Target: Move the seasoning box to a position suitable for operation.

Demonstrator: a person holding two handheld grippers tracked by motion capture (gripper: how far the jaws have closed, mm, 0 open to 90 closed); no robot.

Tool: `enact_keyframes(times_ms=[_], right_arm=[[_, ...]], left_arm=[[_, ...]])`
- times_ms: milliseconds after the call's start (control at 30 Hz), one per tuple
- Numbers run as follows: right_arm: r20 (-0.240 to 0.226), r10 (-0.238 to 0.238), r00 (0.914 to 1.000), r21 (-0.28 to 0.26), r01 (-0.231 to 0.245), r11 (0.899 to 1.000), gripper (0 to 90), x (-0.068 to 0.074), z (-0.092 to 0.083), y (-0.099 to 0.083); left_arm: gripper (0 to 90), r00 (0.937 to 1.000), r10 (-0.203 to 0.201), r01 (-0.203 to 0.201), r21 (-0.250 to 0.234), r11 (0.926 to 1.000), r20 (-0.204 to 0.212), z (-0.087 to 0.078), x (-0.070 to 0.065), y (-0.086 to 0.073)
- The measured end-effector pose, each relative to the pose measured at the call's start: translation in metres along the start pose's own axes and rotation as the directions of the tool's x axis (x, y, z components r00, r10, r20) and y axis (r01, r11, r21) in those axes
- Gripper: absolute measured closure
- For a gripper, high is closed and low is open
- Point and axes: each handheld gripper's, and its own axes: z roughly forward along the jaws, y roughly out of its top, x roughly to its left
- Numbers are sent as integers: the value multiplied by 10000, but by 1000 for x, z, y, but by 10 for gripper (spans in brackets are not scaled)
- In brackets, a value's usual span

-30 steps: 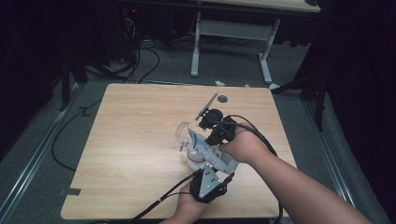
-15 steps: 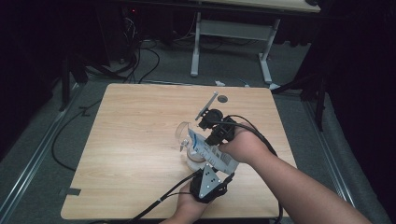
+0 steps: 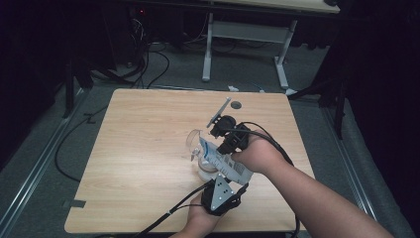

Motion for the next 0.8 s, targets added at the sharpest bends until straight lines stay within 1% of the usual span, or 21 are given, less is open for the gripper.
enact_keyframes(times_ms=[533,800], right_arm=[[-89,-39,10000,50,39,10000,900,-1,3,1],[-55,-49,10000,35,49,10000,900,0,3,3]], left_arm=[[565,10000,-36,36,10,10000,-1,1,0,-1],[565,10000,-48,48,-13,10000,-12,1,2,0]])
